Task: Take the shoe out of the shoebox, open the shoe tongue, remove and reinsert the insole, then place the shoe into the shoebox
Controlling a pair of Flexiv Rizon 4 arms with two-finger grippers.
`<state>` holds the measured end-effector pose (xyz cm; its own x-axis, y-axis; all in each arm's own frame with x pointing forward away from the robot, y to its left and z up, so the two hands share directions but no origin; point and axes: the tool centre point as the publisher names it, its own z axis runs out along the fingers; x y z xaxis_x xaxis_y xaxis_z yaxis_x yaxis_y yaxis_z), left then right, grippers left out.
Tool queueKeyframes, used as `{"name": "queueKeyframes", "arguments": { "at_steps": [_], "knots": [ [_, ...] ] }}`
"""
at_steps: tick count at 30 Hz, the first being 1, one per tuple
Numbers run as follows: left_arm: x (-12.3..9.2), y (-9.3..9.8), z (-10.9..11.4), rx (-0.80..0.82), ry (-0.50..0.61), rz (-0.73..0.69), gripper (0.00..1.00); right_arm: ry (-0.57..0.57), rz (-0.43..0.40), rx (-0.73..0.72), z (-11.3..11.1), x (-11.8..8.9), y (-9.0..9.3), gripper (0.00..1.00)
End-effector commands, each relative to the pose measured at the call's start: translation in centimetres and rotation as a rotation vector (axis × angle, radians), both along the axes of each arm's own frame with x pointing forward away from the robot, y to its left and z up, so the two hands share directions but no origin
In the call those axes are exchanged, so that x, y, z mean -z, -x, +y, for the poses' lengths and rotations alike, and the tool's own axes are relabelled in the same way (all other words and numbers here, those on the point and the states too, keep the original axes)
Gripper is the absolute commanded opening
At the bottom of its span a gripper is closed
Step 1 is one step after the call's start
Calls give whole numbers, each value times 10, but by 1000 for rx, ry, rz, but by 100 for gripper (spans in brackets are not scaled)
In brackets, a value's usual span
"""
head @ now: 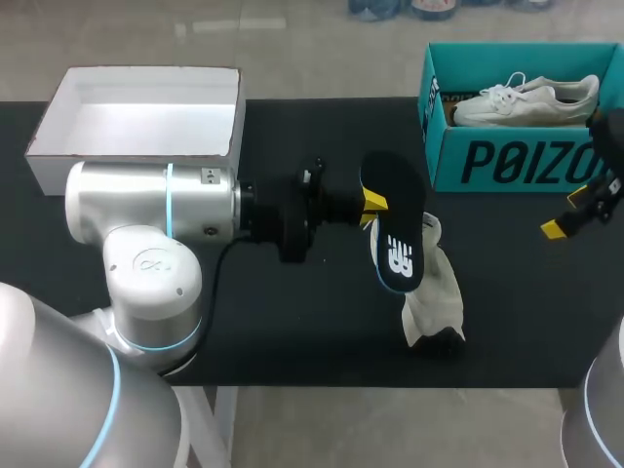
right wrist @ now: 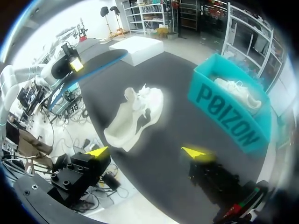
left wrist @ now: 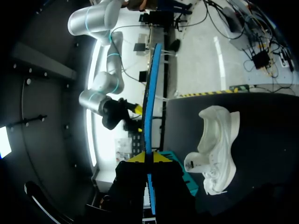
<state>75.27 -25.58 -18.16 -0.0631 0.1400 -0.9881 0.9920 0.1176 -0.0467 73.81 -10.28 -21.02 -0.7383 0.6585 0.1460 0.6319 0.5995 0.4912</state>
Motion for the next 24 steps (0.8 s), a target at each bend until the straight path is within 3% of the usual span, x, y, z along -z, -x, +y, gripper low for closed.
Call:
{"name": "queueKeyframes", "arguments": {
  "at_steps": [1,24],
  "knots": [
    [0,0,-1,0,-4,0,0,6,2,-5,-2,-3,8,100],
    [0,0,-1,0,-4,0,0,35,27,17,-1,-13,21,100]
  ]
}}
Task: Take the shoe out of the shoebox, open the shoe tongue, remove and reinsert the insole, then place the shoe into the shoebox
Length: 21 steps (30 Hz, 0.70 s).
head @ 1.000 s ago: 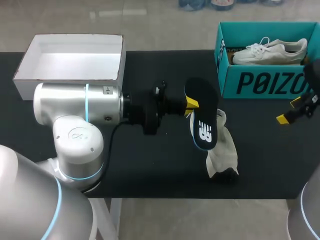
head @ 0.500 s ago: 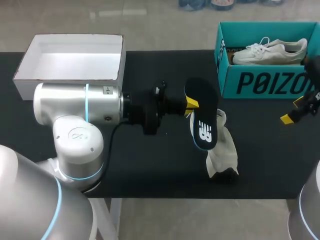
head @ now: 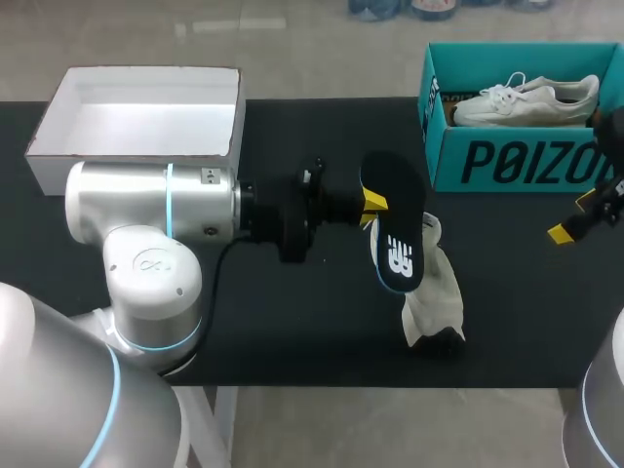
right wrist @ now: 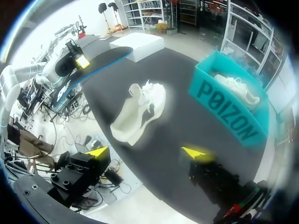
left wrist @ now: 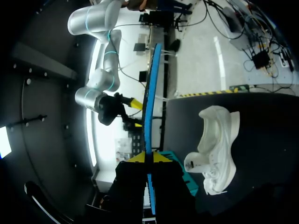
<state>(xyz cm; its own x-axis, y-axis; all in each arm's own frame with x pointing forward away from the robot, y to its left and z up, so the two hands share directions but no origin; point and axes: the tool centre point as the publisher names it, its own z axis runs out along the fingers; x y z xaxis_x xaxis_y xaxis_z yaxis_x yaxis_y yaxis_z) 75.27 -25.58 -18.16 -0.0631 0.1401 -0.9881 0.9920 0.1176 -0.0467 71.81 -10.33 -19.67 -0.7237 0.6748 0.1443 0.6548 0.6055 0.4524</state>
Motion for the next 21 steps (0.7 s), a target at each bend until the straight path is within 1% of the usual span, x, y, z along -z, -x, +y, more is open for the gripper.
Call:
{"name": "queueKeyframes", "arguments": {
  "at_steps": [1,6,13,17,21],
  "knots": [
    [0,0,-1,0,-4,0,0,1,-1,1,0,1,1,100],
    [0,0,-1,0,-4,0,0,1,-1,1,0,1,1,100],
    [11,25,-26,55,-18,99,0,1,-1,1,0,1,1,100],
    [18,33,-37,57,-41,143,0,1,-1,1,0,1,1,100],
    [25,38,-40,41,-70,196,0,1,-1,1,0,1,1,100]
  ]
}}
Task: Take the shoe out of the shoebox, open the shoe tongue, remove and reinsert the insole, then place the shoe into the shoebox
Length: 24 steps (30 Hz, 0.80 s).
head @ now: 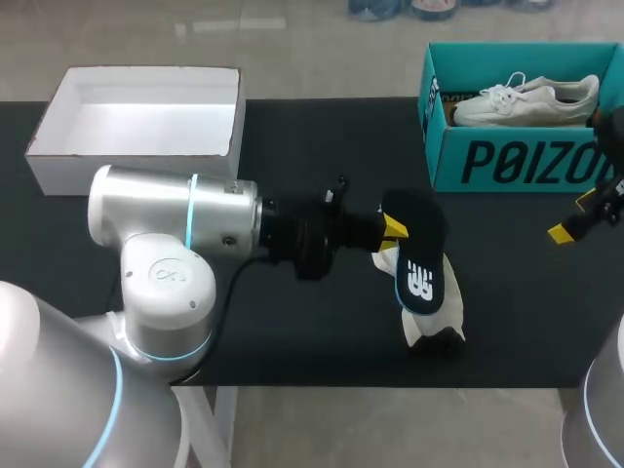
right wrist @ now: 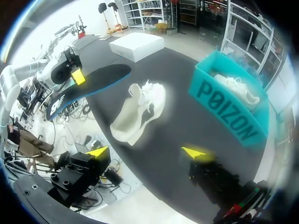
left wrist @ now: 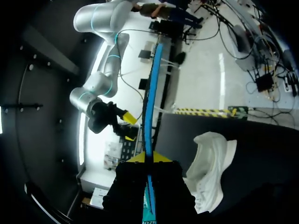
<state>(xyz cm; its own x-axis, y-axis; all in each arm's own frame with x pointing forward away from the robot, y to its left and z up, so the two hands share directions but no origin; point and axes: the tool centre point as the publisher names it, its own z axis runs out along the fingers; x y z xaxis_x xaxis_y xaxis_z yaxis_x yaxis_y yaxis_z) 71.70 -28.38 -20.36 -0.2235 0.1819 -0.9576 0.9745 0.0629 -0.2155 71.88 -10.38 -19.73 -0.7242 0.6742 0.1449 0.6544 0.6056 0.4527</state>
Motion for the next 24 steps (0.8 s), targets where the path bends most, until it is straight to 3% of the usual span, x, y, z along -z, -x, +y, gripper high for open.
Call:
{"name": "queueKeyframes", "arguments": {
  "at_steps": [1,16,24],
  "knots": [
    [6,4,-12,-20,-40,42,0,1,-1,2,0,0,1,100],
    [38,31,-1,-36,-92,161,0,1,-1,2,0,0,1,100],
    [52,32,-14,-17,-51,200,0,1,-1,2,0,0,1,100]
  ]
}}
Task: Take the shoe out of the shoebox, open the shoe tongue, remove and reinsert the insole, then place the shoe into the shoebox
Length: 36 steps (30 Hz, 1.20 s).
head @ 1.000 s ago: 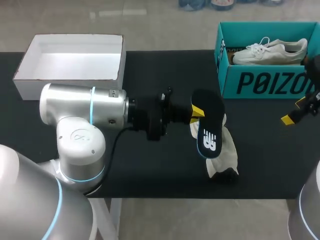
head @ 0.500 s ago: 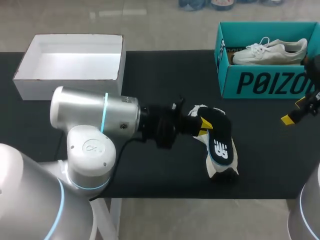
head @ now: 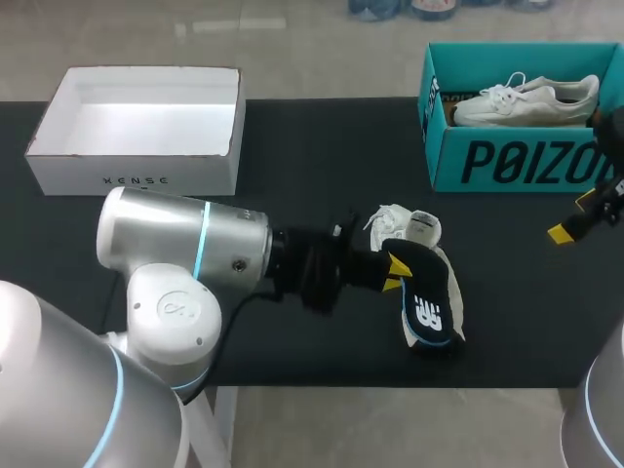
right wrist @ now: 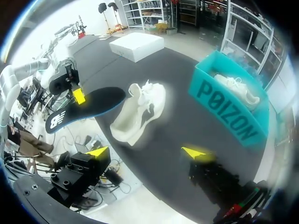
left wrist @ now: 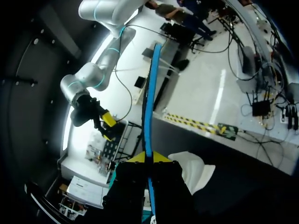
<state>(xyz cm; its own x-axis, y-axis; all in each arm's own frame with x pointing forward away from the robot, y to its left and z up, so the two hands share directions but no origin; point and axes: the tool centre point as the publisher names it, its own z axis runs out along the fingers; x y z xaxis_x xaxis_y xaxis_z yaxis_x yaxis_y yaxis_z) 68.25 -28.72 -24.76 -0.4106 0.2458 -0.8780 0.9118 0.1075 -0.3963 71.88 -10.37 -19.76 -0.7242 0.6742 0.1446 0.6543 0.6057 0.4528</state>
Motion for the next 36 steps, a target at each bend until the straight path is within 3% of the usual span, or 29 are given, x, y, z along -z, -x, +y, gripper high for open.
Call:
{"name": "queueKeyframes", "arguments": {
  "at_steps": [1,19,26,36],
  "knots": [
    [9,-3,-13,10,26,1,0,1,-1,2,0,0,2,100],
    [23,4,-59,92,82,56,0,1,-1,2,0,0,2,100],
    [27,3,-56,57,9,48,0,1,-1,2,0,0,2,100],
    [30,3,-46,6,5,72,0,1,-1,2,0,0,2,100]
  ]
}}
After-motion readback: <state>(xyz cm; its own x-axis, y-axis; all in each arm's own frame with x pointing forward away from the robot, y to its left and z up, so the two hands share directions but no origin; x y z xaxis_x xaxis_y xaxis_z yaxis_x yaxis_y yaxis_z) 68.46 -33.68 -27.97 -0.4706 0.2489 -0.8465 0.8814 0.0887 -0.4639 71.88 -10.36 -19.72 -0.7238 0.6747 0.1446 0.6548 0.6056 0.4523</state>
